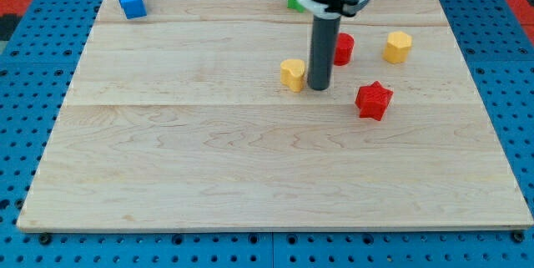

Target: Push the yellow hexazon into the yellow heart

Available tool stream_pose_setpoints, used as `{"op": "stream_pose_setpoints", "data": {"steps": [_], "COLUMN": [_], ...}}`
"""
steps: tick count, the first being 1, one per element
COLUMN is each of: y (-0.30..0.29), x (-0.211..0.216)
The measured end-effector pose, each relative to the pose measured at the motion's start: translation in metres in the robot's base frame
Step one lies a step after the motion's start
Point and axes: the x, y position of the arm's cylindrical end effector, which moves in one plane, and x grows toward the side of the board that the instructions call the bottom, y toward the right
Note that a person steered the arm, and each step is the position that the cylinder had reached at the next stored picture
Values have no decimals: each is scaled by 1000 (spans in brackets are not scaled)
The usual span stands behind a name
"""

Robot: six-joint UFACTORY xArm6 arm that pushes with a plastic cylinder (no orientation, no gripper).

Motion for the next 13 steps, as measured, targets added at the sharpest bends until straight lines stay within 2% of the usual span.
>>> {"op": "stream_pose_setpoints", "data": {"steps": [1,3,4,7,9,10,11,12,13], "y": [-10,-136,-119,108,224,216,166,116,98], "x": [-9,-3,-3,-17,-98,-117,-111,-100,-66]}}
